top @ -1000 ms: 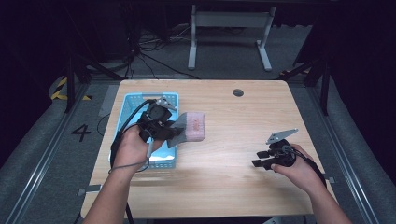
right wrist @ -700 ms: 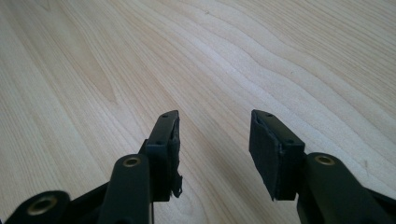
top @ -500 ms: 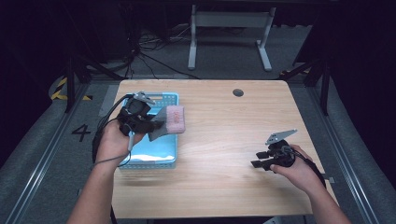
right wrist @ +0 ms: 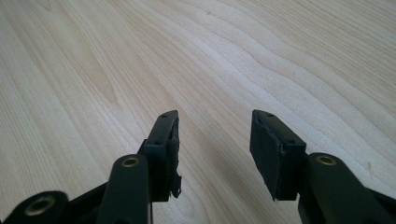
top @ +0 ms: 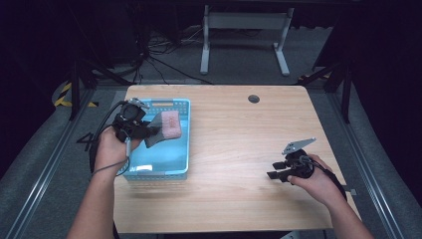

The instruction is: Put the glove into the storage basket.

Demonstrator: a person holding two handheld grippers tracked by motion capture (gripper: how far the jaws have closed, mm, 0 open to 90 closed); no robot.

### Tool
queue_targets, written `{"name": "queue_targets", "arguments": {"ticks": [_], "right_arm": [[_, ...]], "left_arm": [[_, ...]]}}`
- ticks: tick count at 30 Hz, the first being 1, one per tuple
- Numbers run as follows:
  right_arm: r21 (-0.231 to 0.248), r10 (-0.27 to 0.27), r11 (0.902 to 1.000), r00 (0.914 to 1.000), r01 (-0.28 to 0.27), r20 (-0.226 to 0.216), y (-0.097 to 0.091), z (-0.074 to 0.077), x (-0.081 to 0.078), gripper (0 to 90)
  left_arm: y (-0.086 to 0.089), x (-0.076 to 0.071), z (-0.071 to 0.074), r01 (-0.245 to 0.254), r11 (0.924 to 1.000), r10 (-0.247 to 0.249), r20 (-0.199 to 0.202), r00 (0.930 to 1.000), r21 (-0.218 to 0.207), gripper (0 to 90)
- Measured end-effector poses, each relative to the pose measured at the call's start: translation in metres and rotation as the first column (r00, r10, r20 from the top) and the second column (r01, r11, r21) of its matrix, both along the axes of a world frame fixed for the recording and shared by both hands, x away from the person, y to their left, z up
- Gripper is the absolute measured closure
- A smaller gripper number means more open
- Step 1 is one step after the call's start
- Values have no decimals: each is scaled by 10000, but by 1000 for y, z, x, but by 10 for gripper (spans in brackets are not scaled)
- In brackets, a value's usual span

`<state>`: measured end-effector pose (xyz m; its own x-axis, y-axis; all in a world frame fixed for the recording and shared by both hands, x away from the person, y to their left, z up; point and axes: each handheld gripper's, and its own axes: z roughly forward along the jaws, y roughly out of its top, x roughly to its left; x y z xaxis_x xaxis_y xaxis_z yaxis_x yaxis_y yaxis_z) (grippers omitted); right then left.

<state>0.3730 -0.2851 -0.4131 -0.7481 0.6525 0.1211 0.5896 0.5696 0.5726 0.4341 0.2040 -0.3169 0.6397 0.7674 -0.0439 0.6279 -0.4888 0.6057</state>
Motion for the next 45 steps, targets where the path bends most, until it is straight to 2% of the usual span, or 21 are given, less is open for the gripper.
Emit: {"name": "queue_targets", "arguments": {"ticks": [7,12,20,31,40,45], "right_arm": [[12,17,10000,10000,-17,3,1,0,0,526],[-11,51,10000,10000,-51,-7,2,-1,0,525],[-34,42,10000,10000,-42,-2,3,-1,-1,523],[-52,67,10000,10000,-67,-1,3,-2,-2,518],[-17,108,9999,9999,-108,18,4,-1,-2,514],[13,112,9999,9999,-112,37,3,-1,-3,512]], "left_arm": [[3,15,-21,171,9996,-161,-462,9988,216,670],[1,22,-36,451,9989,-440,-661,9968,157,669],[-5,31,-57,801,9959,-745,-1236,9895,411,665],[-10,41,-73,892,9940,-756,-1903,9788,636,657],[-11,46,-83,992,9914,-781,-2233,9716,850,636],[-10,46,-89,1158,9884,-932,-2097,9733,983,566]]}}
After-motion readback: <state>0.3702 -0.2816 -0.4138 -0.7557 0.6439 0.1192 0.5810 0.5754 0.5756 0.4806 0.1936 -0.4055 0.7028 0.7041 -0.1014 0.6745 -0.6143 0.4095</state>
